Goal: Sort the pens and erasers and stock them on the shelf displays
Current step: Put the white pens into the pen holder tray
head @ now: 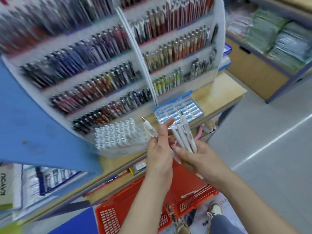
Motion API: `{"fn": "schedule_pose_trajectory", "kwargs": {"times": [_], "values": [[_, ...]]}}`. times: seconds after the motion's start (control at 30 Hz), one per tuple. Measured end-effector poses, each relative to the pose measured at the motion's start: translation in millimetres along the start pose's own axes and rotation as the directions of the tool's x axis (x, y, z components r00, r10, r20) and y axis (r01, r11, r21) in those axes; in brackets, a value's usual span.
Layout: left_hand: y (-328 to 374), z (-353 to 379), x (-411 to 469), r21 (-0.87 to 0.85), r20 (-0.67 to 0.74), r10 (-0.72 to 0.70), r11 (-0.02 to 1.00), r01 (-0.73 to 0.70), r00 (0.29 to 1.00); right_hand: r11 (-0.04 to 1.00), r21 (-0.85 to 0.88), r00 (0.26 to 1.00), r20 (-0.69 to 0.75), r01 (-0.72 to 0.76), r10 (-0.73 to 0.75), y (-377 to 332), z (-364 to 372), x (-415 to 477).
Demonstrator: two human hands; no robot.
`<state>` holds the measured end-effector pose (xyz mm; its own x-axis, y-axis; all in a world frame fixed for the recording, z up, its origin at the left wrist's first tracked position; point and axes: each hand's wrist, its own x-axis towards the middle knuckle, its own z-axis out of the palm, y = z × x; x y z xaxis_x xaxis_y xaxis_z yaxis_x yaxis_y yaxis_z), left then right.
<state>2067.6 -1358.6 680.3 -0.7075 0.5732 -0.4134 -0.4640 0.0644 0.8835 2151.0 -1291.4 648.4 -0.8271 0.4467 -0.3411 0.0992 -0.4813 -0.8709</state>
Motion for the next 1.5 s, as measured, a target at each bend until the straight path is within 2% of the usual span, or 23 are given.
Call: {"fn": "schedule_pose_trajectory", "kwargs": {"times": [0.07, 0.2, 0.27, 0.33, 0.43, 0.53, 0.7, 0.77, 0.83, 0.93, 1.0, 1.13, 1.3, 1.5], "values": [[3.7, -7.0, 1.4, -0.091, 0.000, -0.025, 0.996, 0.025, 1.000, 1.000, 0.023, 1.000, 0.021, -0.020, 0.020, 1.7, 9.2, 2.9], [14.8, -34.2, 6.8, -0.078, -0.026, -0.001, 0.997, -0.001, 1.000, 0.997, 0.064, 0.999, -0.030, -0.040, 0.042, 4.6, 15.2, 14.9], [30.1, -56.1, 7.7, -0.072, -0.050, 0.018, 0.997, -0.022, 0.999, 0.999, 0.009, 0.999, -0.036, -0.039, 0.039, 4.5, 13.2, 24.8], [46.2, -77.3, 7.0, -0.008, -0.076, 0.047, 0.999, -0.048, 0.996, 0.997, -0.072, 0.999, -0.033, -0.026, 0.024, 2.3, 10.7, 34.1], [61.8, -100.7, 5.3, 0.188, -0.121, 0.112, 0.978, -0.088, 0.986, 0.986, -0.169, 1.000, -0.014, -0.004, 0.001, -1.1, 13.8, 47.3], [71.8, -112.2, 2.8, 0.324, -0.152, 0.133, 0.943, -0.078, 0.979, 0.963, -0.269, 1.000, 0.012, -0.006, 0.009, -2.6, 21.8, 60.6], [81.9, -115.6, 3.6, 0.462, -0.214, 0.228, 0.880, -0.107, 0.950, 0.974, -0.217, 0.998, -0.005, -0.062, 0.062, -0.5, 30.2, 78.4], [87.8, -119.5, 4.9, 0.549, -0.243, 0.321, 0.823, -0.143, 0.915, 0.982, -0.170, 0.996, -0.056, -0.083, 0.075, -0.4, 32.1, 84.6], [94.0, -126.3, 6.8, 0.677, -0.227, 0.413, 0.718, -0.162, 0.882, 0.979, -0.166, 0.990, -0.103, -0.116, 0.099, 0.2, 30.2, 89.7], [95.6, -131.8, 11.1, 0.871, -0.109, 0.501, 0.464, -0.160, 0.858, 0.972, -0.121, 0.975, -0.113, -0.202, 0.189, 1.6, 25.2, 95.3], [90.5, -130.3, 16.0, 0.939, -0.013, 0.533, 0.297, -0.174, 0.846, 0.964, -0.113, 0.967, -0.110, -0.243, 0.231, 5.8, 24.4, 99.6], [74.4, -126.4, 32.1, 0.964, 0.146, 0.529, 0.114, -0.241, 0.836, 0.962, -0.178, 0.975, -0.124, -0.205, 0.185, 18.7, 28.6, 110.7], [55.5, -123.8, 53.0, 0.966, 0.230, 0.442, 0.001, -0.258, 0.867, 0.945, -0.301, 0.988, -0.121, -0.131, 0.099, 34.5, 33.5, 124.4], [43.9, -124.7, 63.0, 0.970, 0.228, 0.389, -0.016, -0.241, 0.892, 0.914, -0.391, 0.983, -0.181, -0.112, 0.043, 55.4, 35.6, 132.3]]}}
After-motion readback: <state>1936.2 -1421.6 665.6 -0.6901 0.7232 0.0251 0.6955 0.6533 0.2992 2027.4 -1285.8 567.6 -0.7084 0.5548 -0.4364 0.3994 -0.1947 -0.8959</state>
